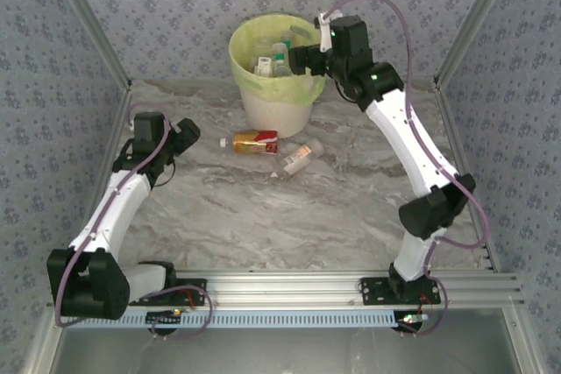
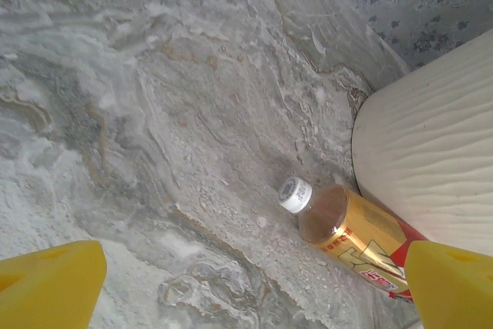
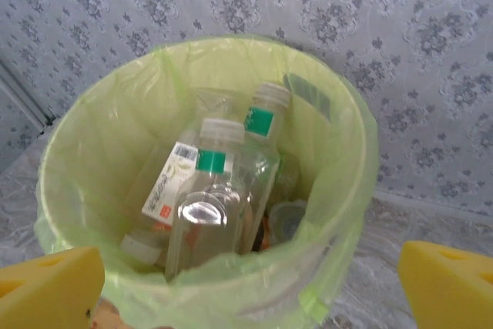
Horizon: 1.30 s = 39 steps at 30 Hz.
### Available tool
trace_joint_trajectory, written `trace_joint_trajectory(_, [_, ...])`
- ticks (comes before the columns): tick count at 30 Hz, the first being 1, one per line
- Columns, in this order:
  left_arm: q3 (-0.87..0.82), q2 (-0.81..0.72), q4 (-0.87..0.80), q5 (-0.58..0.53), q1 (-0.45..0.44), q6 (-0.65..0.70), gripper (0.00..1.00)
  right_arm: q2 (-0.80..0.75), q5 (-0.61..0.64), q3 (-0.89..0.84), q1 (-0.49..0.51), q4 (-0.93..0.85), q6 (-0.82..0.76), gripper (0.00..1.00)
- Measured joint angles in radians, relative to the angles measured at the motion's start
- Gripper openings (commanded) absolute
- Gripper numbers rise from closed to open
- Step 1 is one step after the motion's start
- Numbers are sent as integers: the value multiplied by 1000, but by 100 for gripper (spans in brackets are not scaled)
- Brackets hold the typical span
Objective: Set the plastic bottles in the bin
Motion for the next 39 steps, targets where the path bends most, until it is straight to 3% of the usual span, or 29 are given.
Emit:
trace_joint_trajectory(8, [35, 127, 3, 77, -10, -132, 100, -296, 30, -444, -2, 158, 37, 100])
trace_joint_trajectory(17, [105, 279, 38, 119, -105, -358, 100, -528, 111, -763, -46, 234, 129, 100])
trace_joint_trajectory(23, [123, 385, 100, 130, -162, -529, 100, -627, 137, -866, -97, 248, 178, 100])
trace_joint_trajectory(39, [294, 634, 131, 138, -259, -848, 99, -732, 161, -911, -122, 237, 195, 100])
